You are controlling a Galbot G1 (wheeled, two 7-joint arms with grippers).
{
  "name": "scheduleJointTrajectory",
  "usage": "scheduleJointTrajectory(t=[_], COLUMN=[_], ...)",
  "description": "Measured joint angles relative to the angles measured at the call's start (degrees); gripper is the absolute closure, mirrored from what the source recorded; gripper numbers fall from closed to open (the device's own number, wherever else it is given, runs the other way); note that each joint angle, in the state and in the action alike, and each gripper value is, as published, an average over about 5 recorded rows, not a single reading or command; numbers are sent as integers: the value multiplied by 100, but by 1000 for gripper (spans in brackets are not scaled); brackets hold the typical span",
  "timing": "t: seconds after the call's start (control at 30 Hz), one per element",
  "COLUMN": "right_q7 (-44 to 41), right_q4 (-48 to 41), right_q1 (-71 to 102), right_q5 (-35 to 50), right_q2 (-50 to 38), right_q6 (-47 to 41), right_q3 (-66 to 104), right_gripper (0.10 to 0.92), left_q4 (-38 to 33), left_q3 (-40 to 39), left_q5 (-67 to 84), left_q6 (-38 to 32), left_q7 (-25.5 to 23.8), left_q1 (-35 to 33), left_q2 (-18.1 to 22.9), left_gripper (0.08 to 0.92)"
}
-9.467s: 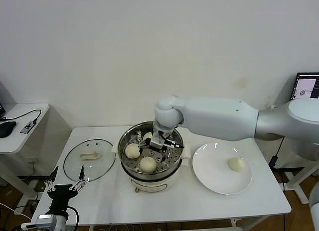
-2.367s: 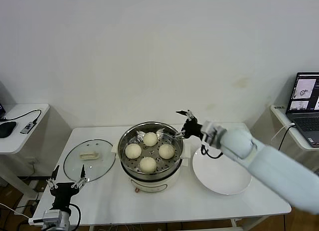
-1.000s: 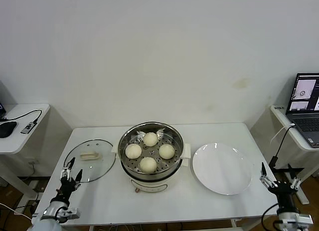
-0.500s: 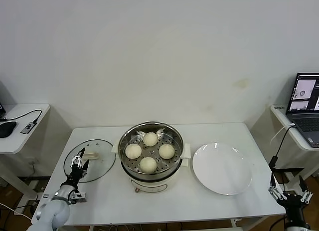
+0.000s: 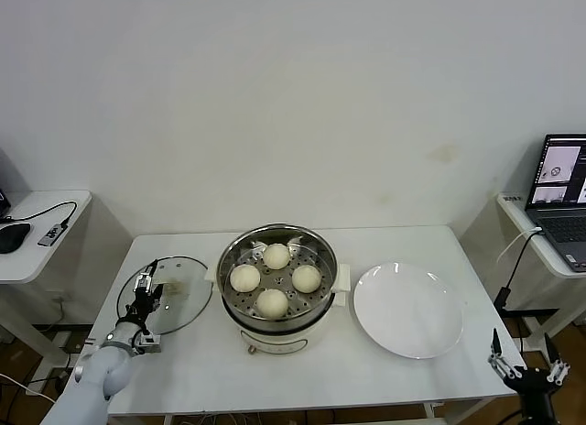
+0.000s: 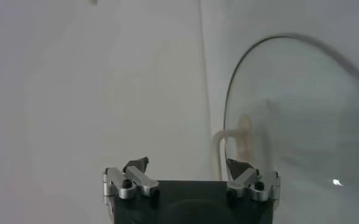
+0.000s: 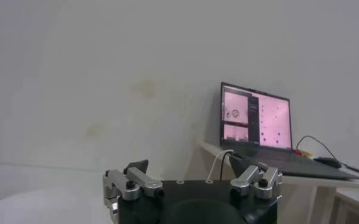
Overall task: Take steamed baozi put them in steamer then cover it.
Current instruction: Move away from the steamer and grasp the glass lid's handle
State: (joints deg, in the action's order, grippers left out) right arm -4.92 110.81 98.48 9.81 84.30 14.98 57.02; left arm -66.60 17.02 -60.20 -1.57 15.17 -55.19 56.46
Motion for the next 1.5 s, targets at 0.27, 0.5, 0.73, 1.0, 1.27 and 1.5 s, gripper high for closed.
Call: scheduleJointTrajectory(t=[0.27,0.5,0.73,1.0,1.27,1.5], right_q7=[-33,-61,-80,-74,-64,-45], right_q4=[-20,-69,-93,-99,-92,-133], right_q1=[21,7,-19,-35,-39,-74], right_q5=[-46,-91,-102,-109,-138,-220], right_q2=[37,55,51,38,-2,-56], right_q6=[6,29,28,14,-5,2], right_q3=[-6,-35,-57,-102,-130,-199], right_gripper=[203,203,203,203,203,203], left_q4=[356,613,836,1000,992,671], left_q3=[-168,-260,-298,-286,-186,58], left_q5=[-13,-22,-28,-37,-34,-14], left_q6=[-12,-18,-26,-98,-145,-86], left_q7=[-12,-24,-44,7,116,112], left_q1=[368,601,716,753,663,388], left_q2=[67,136,183,225,219,111], left_gripper=[177,178,312,545,770,858])
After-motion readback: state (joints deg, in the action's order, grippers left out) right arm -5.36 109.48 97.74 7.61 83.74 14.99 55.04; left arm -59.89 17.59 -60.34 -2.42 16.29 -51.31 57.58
